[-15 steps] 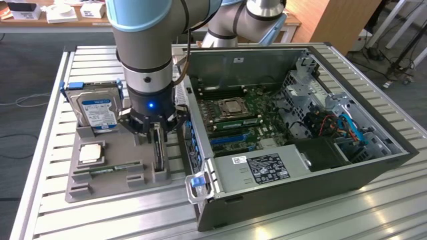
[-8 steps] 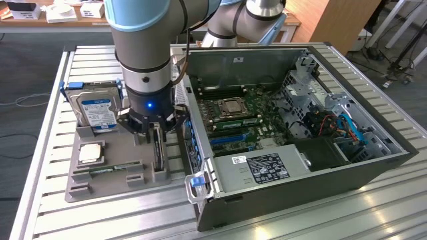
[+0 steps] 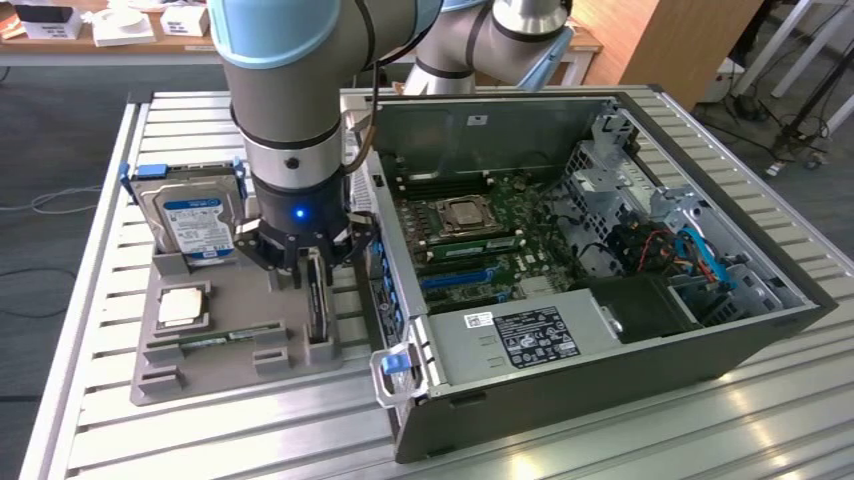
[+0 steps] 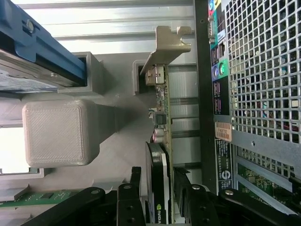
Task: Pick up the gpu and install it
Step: 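Pick up the gpu and move the gpu toward the slot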
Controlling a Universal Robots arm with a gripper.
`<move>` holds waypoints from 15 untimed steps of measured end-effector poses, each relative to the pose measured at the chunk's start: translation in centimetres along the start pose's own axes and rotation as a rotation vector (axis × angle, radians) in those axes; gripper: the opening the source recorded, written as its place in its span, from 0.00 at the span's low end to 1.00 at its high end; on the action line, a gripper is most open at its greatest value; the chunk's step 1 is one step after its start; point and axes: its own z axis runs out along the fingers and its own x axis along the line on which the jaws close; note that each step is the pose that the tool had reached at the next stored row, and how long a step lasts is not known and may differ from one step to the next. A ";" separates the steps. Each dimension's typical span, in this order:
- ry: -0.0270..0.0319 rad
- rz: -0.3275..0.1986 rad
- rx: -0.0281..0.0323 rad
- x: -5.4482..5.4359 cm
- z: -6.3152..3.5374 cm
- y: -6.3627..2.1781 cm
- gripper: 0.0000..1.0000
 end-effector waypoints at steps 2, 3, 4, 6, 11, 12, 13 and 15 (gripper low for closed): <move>-0.0002 0.000 -0.0002 0.0 0.01 0.00 0.42; -0.0003 0.000 -0.0002 0.0 0.04 0.00 0.42; -0.0007 0.000 -0.0006 0.0 0.13 0.01 0.42; -0.0002 0.000 -0.0002 0.0 0.22 0.00 0.42; -0.0006 0.000 -0.0006 0.0 0.36 0.00 0.42; -0.0004 0.000 -0.0004 0.0 0.39 0.00 0.42; -0.0003 0.000 -0.0003 0.0 0.38 0.00 0.42; -0.0002 0.000 -0.0003 0.0 0.38 0.00 0.42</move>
